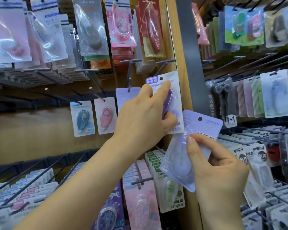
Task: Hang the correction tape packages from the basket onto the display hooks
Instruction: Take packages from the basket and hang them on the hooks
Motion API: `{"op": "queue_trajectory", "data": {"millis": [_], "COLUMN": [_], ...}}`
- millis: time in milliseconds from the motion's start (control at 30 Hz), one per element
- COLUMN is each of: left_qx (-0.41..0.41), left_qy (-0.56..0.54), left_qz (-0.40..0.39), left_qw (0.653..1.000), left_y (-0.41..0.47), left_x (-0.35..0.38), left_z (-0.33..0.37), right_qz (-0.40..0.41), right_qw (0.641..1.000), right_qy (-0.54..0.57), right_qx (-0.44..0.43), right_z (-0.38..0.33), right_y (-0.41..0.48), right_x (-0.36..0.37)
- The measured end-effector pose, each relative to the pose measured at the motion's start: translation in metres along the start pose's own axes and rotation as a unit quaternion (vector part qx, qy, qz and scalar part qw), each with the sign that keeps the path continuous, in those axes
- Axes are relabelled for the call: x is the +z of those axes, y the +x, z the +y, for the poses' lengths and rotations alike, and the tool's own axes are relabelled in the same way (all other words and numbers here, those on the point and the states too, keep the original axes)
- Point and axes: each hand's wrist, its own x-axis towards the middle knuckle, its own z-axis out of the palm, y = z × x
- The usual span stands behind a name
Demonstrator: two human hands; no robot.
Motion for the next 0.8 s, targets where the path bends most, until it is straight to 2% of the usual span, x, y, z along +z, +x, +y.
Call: {"op": "queue_trajectory", "data": {"millis": [133, 267, 533, 800], "left_qx": [0.002, -0.010, -0.007, -0.048], "left_qy": [0.054, 0.056, 0.056, 0.135], "left_qz": [-0.018, -0.079, -0.122, -0.187], "left_qw": [0.998, 0.995, 0.991, 0.972], "left_y": [0.008, 0.012, 0.027, 0.054], "left_x": [0.002, 0.003, 0.023, 0.068], "left_z": [0.002, 0.003, -0.009, -0.025], "right_qz": [-0.018, -0.030, -0.142, -0.136], "right_qw": [1.000, 0.999, 0.979, 0.986], "right_qy": [0.003, -0.016, -0.131, -0.096], "right_qx": [0.003, -0.009, -0.061, -0.018], "right_z": [0.001, -0.003, -0.002, -0.013], "right_y": [0.006, 0.009, 0.014, 0.024], "right_x": [-0.001, -0.005, -0.016, -0.025]}}
